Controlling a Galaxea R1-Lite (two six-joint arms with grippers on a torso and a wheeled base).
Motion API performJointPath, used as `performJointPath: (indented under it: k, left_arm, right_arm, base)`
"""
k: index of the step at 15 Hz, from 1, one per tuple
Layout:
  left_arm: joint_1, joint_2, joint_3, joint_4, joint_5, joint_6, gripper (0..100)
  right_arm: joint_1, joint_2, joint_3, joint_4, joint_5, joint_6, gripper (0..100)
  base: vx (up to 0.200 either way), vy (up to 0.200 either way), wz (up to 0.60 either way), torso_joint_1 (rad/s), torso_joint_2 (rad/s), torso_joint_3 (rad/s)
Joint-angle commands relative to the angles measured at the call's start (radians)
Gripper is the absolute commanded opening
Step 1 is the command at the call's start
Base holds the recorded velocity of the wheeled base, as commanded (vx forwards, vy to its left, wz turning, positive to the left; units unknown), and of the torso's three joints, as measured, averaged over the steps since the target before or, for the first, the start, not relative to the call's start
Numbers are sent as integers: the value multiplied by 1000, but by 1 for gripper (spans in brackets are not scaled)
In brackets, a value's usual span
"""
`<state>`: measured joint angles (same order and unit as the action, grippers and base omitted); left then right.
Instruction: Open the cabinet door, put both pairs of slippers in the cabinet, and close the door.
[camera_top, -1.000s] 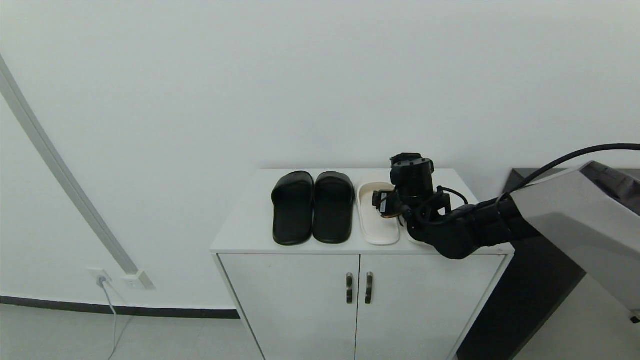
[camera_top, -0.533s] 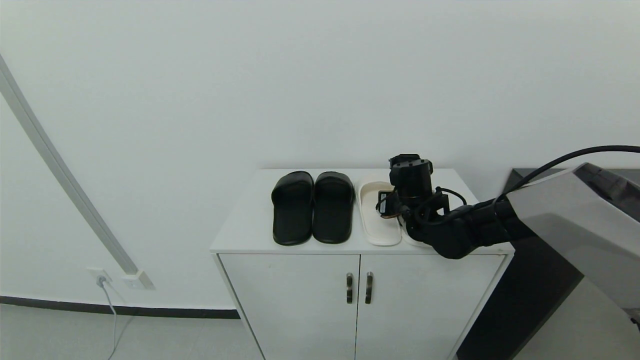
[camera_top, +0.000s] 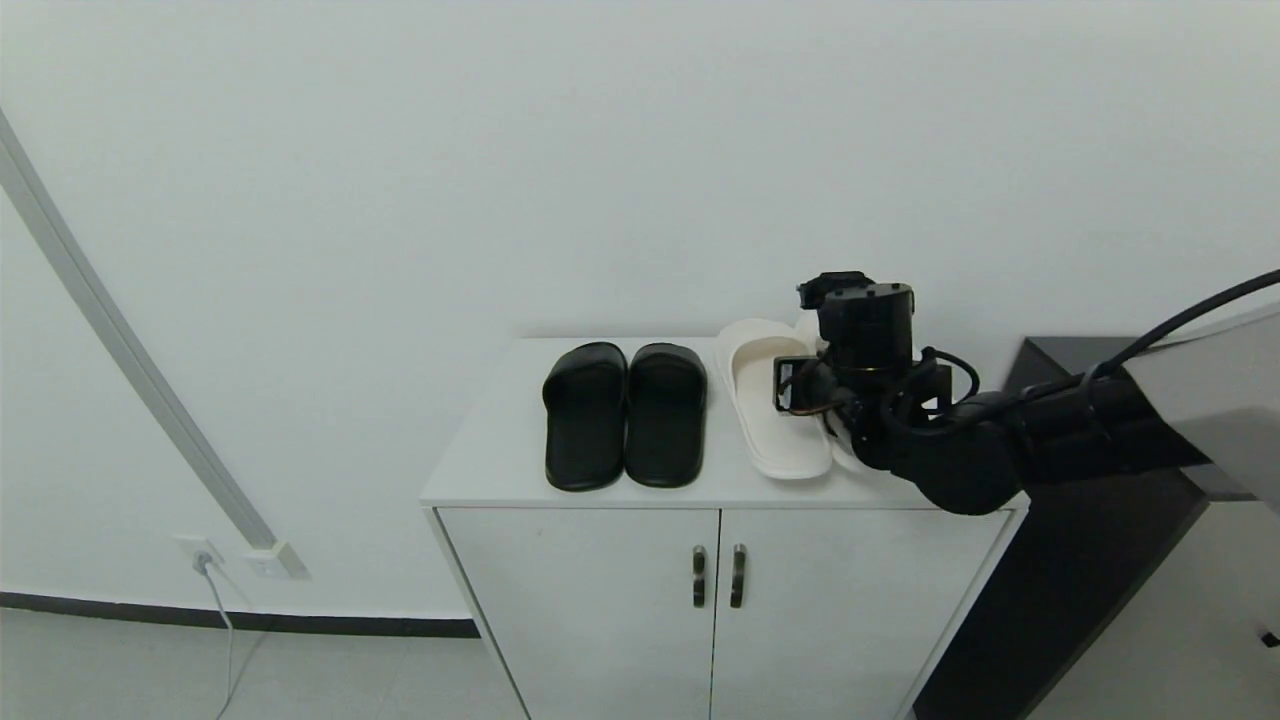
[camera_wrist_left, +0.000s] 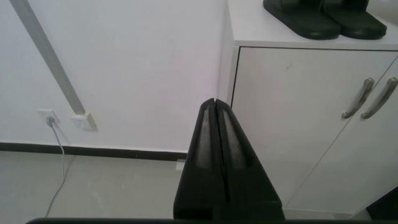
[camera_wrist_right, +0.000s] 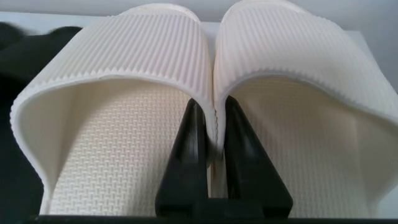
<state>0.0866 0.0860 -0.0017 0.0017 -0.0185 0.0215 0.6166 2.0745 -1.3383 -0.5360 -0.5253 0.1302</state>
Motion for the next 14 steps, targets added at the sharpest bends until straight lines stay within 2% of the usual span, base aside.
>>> performJointPath:
  k: [1,4,9,14]
  left_arm:
    - [1,0,0,0,0,0,0]
    - [1,1,0,0,0,0,0]
    - [-1,1,0,0,0,-2,0]
    - [-1,0,0,0,0,-2,0]
  right_arm:
    - [54,-152,160,-39,57,-37,0]
    - [111,-294,376,-114,209,-78,0]
    - [163,-522,630,-111,452,-81,0]
    - [183,-562,717,-113,485,-73,0]
  base:
    - [0,0,0,0,0,0]
    - [0,0,0,0,0,0]
    - [0,0,0,0,0,0]
    - [0,0,0,0,0,0]
